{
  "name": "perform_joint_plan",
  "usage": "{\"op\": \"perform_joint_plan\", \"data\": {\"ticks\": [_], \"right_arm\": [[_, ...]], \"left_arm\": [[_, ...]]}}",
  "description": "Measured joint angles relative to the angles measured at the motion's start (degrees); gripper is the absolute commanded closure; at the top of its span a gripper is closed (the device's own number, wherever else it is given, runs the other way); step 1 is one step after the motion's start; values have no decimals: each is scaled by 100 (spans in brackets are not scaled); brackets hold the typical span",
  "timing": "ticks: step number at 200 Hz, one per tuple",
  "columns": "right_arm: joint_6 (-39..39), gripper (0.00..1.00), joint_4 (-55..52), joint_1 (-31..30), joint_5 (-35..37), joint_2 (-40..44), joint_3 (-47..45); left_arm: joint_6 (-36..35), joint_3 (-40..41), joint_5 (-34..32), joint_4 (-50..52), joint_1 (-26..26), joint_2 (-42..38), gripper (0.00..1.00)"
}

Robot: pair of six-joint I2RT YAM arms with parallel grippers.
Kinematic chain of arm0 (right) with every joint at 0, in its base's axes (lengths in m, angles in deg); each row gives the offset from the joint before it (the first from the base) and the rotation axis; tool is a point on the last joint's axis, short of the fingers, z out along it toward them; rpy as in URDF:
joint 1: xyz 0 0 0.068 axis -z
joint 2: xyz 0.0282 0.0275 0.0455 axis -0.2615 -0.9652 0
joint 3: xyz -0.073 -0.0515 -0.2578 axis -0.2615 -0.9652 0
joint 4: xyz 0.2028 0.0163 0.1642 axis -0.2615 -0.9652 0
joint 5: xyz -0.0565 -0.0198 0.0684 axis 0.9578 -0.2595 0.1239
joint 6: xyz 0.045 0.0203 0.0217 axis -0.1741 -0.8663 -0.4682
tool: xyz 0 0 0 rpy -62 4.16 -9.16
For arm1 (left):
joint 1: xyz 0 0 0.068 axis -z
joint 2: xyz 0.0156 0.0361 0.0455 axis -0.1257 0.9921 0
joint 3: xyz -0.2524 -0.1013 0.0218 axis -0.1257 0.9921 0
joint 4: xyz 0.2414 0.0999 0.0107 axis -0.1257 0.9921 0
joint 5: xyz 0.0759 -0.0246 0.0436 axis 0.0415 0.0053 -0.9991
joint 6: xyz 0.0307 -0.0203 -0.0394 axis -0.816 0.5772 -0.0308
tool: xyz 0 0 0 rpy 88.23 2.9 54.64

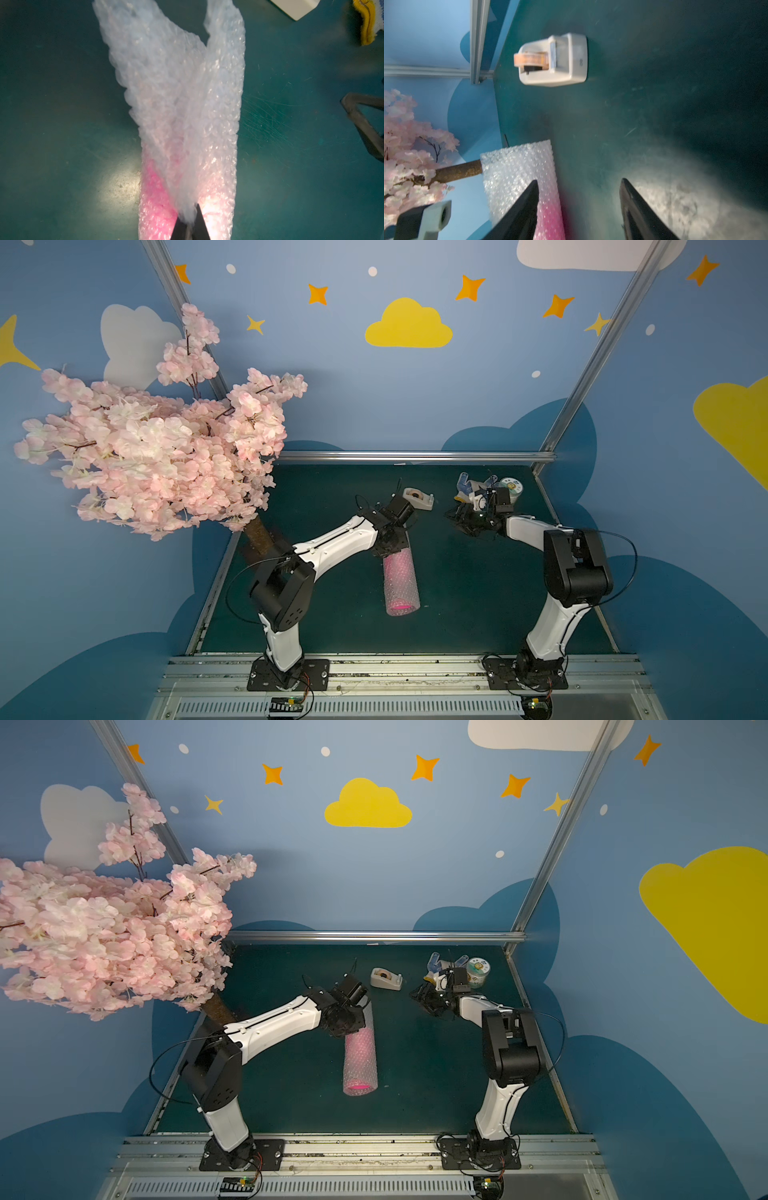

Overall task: Wrap wine glasses in bubble wrap
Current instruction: Tear off the tape using the Tape Cutter.

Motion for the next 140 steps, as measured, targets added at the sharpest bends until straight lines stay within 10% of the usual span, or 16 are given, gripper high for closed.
{"op": "perform_joint_plan", "data": {"ticks": [140], "right_arm": [[-3663, 45, 3405, -774, 2494, -1484, 131]], "left_arm": [[22, 0, 131, -236, 4, 48, 94]]}}
